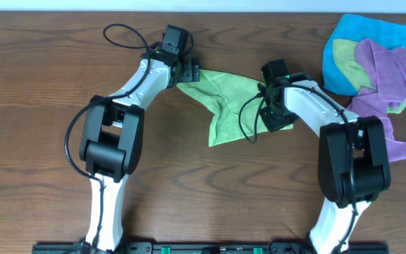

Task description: Fold the cloth

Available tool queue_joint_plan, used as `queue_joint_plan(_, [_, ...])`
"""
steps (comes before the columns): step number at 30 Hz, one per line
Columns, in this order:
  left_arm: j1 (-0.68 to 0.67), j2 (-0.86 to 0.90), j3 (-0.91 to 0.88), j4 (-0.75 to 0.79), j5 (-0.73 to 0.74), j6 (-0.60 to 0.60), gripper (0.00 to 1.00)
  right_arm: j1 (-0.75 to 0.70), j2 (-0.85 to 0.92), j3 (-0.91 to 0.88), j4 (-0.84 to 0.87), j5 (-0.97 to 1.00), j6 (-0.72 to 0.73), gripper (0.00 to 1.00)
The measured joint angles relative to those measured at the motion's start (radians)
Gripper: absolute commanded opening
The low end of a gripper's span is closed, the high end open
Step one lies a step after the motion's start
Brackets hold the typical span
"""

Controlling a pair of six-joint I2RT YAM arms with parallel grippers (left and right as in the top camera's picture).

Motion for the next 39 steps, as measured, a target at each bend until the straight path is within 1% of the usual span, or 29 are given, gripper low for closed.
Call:
queue_joint_plan(1, [-0.002,-0.014,0.0,-0.019,0.008,0.002,0.95,0.0,-0.011,0.0,0.0,-0.006,0.006,0.29])
queue_joint_plan(3, [-0.003,-0.054,0.0,-0.063,0.029,0.004,0.95,0.0,-0.04,-0.001,-0.001,-0.021,0.02,0.35])
queue_joint_plan(4, [-0.003,-0.075,-0.002,-0.082,0.037,0.004,0.95,0.0,-0.06,-0.001,-0.003,-0.032,0.024,0.41])
queue_joint_plan(5, [-0.003,-0.114,-0.002,-0.12,0.055,0.004,0.95,0.0,-0.086,-0.001,-0.006,-0.052,0.024,0.47])
queue_joint_plan(7, [-0.003,-0.183,-0.002,-0.171,0.087,0.004,0.95,0.0,-0.135,-0.001,-0.012,-0.105,0.035,0.65])
queue_joint_plan(8, [-0.003,-0.229,-0.002,-0.217,0.113,0.001,0.95,0.0,-0.165,-0.001,-0.013,-0.149,0.036,0.7])
queue_joint_plan(10, [-0.003,-0.297,-0.002,-0.289,0.177,-0.004,0.95,0.0,-0.206,-0.001,-0.013,-0.281,0.042,0.7])
queue_joint_plan(12, [-0.008,-0.329,0.001,-0.378,0.241,-0.007,0.95,0.0,-0.213,-0.001,0.004,-0.427,0.079,0.65])
queue_joint_plan(13, [-0.01,-0.331,0.001,-0.41,0.257,-0.007,0.95,0.0,-0.207,-0.002,0.023,-0.484,0.102,0.64])
queue_joint_plan(16, [-0.019,-0.322,0.0,-0.491,0.24,-0.008,0.95,0.001,-0.175,-0.002,0.149,-0.63,0.231,0.63])
queue_joint_plan(18, [-0.013,-0.32,0.0,-0.498,0.217,-0.008,0.95,0.001,-0.153,-0.004,0.235,-0.69,0.34,0.64])
queue_joint_plan(23, [0.089,-0.35,0.0,-0.513,0.124,-0.011,0.95,0.001,-0.138,-0.043,0.399,-0.754,0.61,0.65])
queue_joint_plan(26, [0.164,-0.41,0.0,-0.571,0.058,-0.017,0.95,0.001,-0.138,-0.134,0.461,-0.771,0.75,0.66])
queue_joint_plan(28, [0.219,-0.487,0.0,-0.642,-0.008,-0.022,0.95,0.001,-0.135,-0.243,0.531,-0.798,0.871,0.65])
queue_joint_plan(29, [0.228,-0.513,0.0,-0.665,-0.033,-0.023,0.95,0.002,-0.131,-0.278,0.547,-0.811,0.916,0.66])
queue_joint_plan(32, [0.222,-0.556,0.0,-0.711,-0.1,-0.026,0.95,0.01,-0.128,-0.391,0.732,-0.859,1.057,0.71])
queue_joint_plan(34, [0.22,-0.559,0.0,-0.708,-0.127,-0.026,0.95,0.014,-0.128,-0.42,0.806,-0.877,1.141,0.71])
queue_joint_plan(39, [0.219,-0.557,0.0,-0.7,-0.153,-0.026,0.95,0.015,-0.129,-0.451,0.893,-0.848,1.239,0.72])
